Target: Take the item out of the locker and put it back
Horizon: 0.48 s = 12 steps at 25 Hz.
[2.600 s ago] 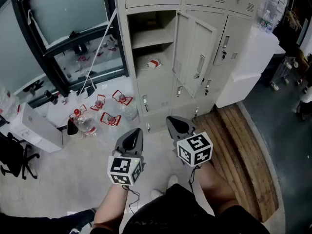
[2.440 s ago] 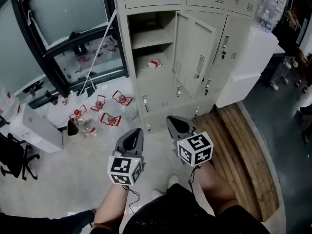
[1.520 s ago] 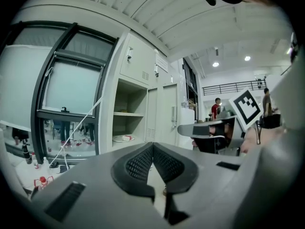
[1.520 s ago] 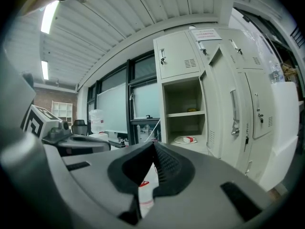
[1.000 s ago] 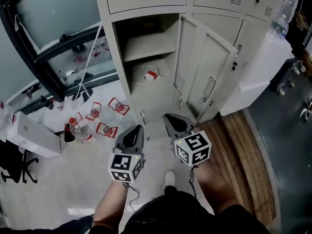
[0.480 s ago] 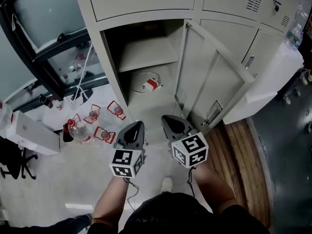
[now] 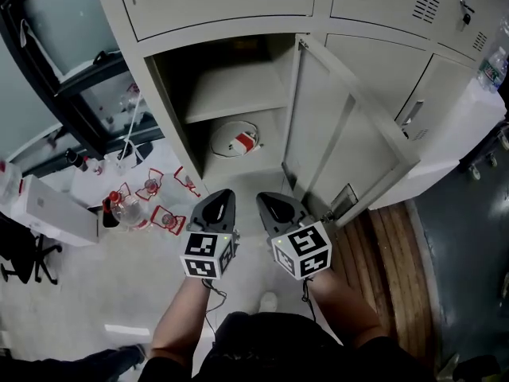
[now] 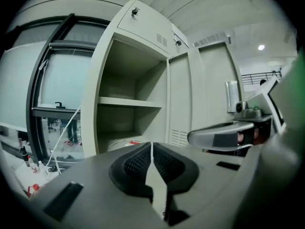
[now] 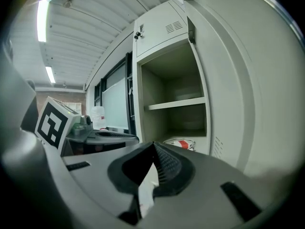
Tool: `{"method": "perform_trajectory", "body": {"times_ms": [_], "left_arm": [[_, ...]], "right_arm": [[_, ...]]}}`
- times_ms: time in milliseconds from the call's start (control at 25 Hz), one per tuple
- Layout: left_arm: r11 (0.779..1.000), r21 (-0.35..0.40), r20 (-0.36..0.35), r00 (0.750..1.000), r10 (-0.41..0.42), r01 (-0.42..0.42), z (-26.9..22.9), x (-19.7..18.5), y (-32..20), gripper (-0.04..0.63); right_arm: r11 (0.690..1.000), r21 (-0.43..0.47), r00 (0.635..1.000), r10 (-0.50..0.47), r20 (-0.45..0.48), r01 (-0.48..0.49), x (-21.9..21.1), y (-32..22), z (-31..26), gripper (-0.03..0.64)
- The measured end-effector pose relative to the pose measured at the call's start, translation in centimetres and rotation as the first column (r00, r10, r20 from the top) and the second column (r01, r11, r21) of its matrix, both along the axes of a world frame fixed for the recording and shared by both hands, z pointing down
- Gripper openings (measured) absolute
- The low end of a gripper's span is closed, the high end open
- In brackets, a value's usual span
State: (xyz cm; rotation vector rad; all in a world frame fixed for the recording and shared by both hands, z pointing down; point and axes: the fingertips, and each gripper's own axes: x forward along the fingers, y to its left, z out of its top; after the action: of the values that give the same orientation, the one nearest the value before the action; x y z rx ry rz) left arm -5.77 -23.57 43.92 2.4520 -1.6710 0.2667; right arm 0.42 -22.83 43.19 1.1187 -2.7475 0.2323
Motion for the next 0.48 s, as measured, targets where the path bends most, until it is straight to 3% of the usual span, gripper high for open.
{"method": "perform_trajectory", "body": {"times_ms": [240, 320, 480], "left_arm": [[1.000, -0.006, 0.027, 1.000, -0.011, 0.011, 0.4, 0.4, -1.5, 0.018], [1.000, -0.011, 0.032, 0.999, -0.011, 0.011, 0.7, 0.5, -2.1, 0.088], [1.000, -0.017, 0.055, 0.998, -0.003, 0.004, 1.4, 0.5, -3.6, 0.145]], "right_arm": [[1.000, 0.005, 1.000, -0.006, -0.008, 0.006, 0.4, 0.0, 0.1, 0.000], [1.000, 0.006, 1.000, -0.007, -0.011, 0.007, 0.4, 0.0, 0.2, 0.000], [1.000, -0.001, 1.000, -0.003, -0.015, 0.003, 0.7, 0.1, 0.6, 0.000]]}}
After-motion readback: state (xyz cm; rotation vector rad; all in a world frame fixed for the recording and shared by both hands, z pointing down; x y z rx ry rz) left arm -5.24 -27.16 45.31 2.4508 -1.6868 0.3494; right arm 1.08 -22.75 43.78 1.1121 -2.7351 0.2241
